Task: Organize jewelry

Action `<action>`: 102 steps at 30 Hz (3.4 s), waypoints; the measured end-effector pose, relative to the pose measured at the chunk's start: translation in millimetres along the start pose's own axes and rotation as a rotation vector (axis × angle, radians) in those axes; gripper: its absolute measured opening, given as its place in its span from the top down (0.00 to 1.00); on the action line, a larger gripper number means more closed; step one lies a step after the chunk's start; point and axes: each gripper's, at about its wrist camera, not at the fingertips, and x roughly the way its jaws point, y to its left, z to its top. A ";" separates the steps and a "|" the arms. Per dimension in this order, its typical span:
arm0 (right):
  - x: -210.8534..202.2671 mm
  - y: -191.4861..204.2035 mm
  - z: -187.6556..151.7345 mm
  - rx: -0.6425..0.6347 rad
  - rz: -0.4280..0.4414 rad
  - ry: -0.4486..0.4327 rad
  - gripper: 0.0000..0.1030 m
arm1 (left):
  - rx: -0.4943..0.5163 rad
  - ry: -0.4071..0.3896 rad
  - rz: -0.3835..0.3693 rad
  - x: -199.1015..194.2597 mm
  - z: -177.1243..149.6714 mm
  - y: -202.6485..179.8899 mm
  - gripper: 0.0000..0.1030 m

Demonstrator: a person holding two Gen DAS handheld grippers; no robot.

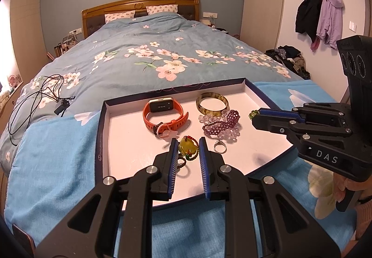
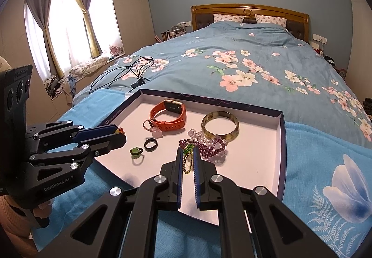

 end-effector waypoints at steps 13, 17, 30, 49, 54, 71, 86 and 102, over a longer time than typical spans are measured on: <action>6.0 -2.9 1.4 0.003 -0.003 0.013 0.93 | -0.009 0.025 0.008 12.5 1.3 3.3 0.82; 6.9 -3.0 1.4 0.003 -0.005 0.015 0.93 | -0.016 0.032 0.012 16.2 2.1 4.8 0.82; 23.8 -6.0 1.0 0.013 -0.008 0.055 0.93 | -0.038 0.080 0.016 35.0 1.6 10.5 0.82; 45.3 7.1 -2.3 -0.027 -0.018 0.124 0.93 | -0.057 0.139 0.003 55.8 -3.9 10.5 0.82; 47.4 6.7 -5.2 -0.021 -0.024 0.133 0.89 | -0.066 0.146 -0.004 58.2 -5.0 10.4 0.81; 18.1 0.2 -8.8 0.028 -0.010 0.066 0.72 | -0.065 0.078 0.010 35.3 -7.5 6.1 0.63; -61.3 12.1 -33.8 0.060 -0.086 -0.188 0.07 | -0.061 -0.147 0.091 -57.8 -31.7 0.5 0.05; -109.2 41.8 -79.0 0.012 -0.224 -0.350 0.07 | -0.087 -0.379 0.182 -150.3 -85.0 -6.8 0.05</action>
